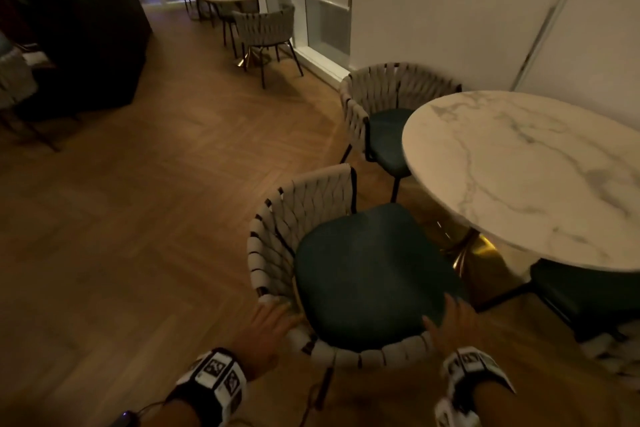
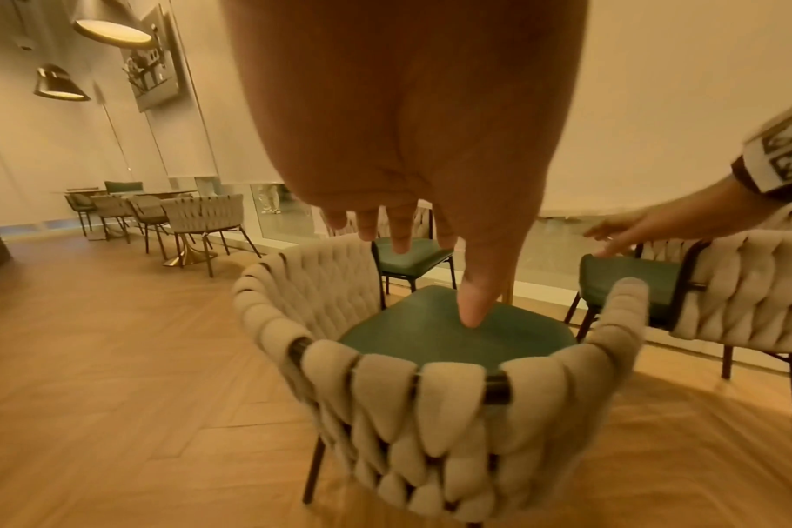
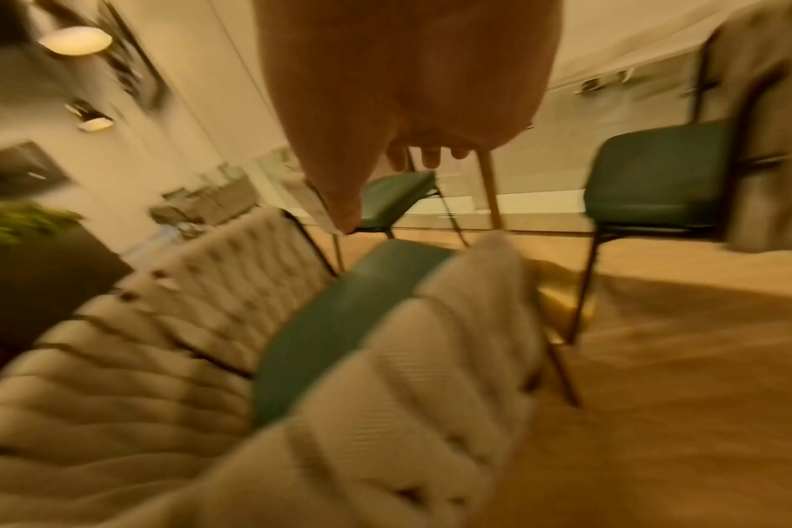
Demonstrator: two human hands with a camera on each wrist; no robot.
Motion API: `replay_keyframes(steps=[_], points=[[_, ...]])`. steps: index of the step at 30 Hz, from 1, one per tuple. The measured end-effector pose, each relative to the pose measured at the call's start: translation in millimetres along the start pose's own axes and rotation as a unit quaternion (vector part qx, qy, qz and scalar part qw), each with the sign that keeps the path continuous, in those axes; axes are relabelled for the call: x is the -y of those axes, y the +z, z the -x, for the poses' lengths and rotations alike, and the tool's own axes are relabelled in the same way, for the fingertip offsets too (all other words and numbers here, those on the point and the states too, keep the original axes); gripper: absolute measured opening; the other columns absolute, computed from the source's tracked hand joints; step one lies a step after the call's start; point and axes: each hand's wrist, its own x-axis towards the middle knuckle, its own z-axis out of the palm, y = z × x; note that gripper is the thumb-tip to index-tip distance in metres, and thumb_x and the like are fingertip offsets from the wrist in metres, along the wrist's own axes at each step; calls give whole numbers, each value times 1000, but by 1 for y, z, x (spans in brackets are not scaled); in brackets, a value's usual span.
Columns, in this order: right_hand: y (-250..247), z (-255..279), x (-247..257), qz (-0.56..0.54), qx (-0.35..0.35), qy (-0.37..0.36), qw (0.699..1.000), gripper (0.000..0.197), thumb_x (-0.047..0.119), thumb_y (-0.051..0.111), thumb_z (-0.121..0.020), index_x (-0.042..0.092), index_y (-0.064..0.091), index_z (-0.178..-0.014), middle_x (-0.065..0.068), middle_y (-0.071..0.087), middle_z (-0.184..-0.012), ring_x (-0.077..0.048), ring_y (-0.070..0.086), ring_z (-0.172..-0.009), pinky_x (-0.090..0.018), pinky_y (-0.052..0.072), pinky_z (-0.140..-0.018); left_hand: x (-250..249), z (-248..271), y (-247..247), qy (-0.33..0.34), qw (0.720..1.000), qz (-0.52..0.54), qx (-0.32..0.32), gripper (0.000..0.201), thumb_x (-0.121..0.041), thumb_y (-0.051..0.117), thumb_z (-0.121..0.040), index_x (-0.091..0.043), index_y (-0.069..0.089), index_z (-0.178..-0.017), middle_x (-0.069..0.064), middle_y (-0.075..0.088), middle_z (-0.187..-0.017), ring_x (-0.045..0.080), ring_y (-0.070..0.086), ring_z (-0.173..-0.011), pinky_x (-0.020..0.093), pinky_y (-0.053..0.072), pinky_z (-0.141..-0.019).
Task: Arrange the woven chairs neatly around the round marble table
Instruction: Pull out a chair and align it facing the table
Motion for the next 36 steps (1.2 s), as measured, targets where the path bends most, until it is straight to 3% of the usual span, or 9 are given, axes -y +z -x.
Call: replay_keyframes(steps=[5,7,9,11,18,24,32,34,36], points=[[21,21,149,-70,-13,-136,988,77,52,48,-90,17,9,-146,-11,15,-155,-30,12,-141,-46,11,-116,57,-27,-3,8,999,31,20,119,-43,89,-16,-24,40,-123,8,70,-110,31,68,-96,46,56,-73],[27,20,184,-71,10,-156,985,79,54,47,-90,17,5,-146,-11,12,-155,-30,10,-142,-46,8,-116,72,-39,-17,38,999,8,13,113,-42,88,-40,-19,32,-136,11,58,-130,33,57,-116,46,49,-91],[35,22,217,-77,42,-178,980,82,55,48,-89,18,3,-147,-11,11,-156,-30,9,-142,-47,7,-115,85,-54,-19,52,998,12,41,92,-30,66,-81,-25,4,-148,10,15,-156,33,15,-142,48,17,-115],[49,16,242,-91,59,-189,976,88,60,49,-85,19,3,-147,-10,12,-156,-30,9,-141,-48,7,-115,103,-73,-12,71,996,-9,52,85,-26,56,-90,-29,-7,-147,7,-1,-158,32,-2,-143,48,4,-117],[86,-30,307,-92,164,-158,969,146,101,20,-25,24,-6,-146,-6,8,-156,-30,5,-142,-54,5,-114,177,-150,-1,175,980,-72,58,90,-20,57,-90,-27,-13,-146,7,-4,-158,33,-6,-143,50,1,-115],[99,-44,323,-140,178,-86,970,160,102,14,-7,25,-11,-146,-3,3,-157,-30,0,-142,-60,3,-112,220,-202,-11,248,956,-128,86,90,-20,57,-89,-27,-11,-147,8,-3,-158,35,-6,-143,52,4,-116],[119,-19,352,-169,193,-36,966,146,97,39,-26,26,-4,-146,-1,6,-156,-30,5,-142,-58,12,-112,230,-259,-4,377,885,-241,127,79,-28,51,-94,-21,-6,-148,11,-3,-158,35,-5,-143,52,-1,-116],[130,-9,364,-132,173,-21,976,115,77,61,-60,20,9,-146,-5,18,-154,-28,18,-139,-52,19,-113,234,-270,8,431,862,-247,104,82,-45,61,-83,-17,18,-147,12,21,-154,36,16,-141,54,15,-115],[141,-4,373,-80,26,17,996,93,61,67,-68,13,30,-138,-9,49,-138,-25,47,-125,-45,41,-102,239,-281,20,455,854,-238,87,75,-62,74,-52,-25,62,-116,0,67,-116,27,61,-110,47,47,-96]])
